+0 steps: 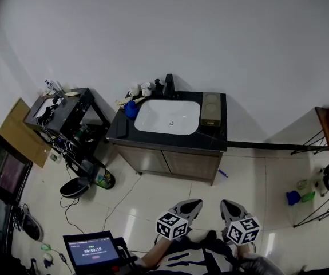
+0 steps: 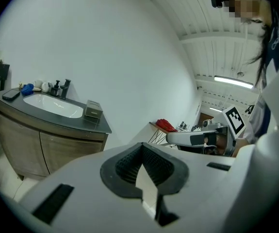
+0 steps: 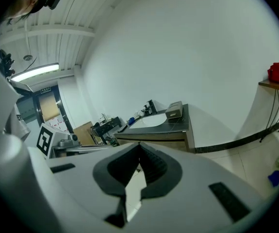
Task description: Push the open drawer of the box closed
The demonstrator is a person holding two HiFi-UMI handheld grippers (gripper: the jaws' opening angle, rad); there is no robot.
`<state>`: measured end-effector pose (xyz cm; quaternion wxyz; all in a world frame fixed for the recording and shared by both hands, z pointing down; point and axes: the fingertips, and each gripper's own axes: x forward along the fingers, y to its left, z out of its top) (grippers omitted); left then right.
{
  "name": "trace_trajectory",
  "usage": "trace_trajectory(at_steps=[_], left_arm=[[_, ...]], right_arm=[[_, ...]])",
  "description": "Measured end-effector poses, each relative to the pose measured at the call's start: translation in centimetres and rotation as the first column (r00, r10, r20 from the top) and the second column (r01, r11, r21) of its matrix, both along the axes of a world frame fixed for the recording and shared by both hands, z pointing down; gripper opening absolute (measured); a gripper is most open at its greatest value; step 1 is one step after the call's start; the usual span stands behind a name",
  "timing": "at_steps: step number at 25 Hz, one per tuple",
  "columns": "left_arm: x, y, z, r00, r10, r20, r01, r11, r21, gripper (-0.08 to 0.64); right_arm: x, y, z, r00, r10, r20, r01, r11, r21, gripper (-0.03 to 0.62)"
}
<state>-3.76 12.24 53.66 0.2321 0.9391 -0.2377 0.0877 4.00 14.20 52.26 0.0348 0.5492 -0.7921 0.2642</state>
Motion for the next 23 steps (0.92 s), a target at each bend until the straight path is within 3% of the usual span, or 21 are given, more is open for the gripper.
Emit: trace_trajectory(at_steps=[10, 23], left_arm=[[-2.1, -1.5, -1.1, 1.000, 0.001, -0.006, -0.001, 1.000, 0.006, 0.002], [-1.7, -1.2, -0.9, 1.000, -0.007, -0.016, 0.007, 1.000, -0.018, 0.002]], right_arm=[[-2.0, -1.4, -1.0, 1.000, -0.013, -0.017, 0.013, 1.000, -0.001, -0.003], [-1.6, -1.2, -0.8, 0.999, -0.019, -0.037, 0.018, 1.000, -0.018, -0.002]])
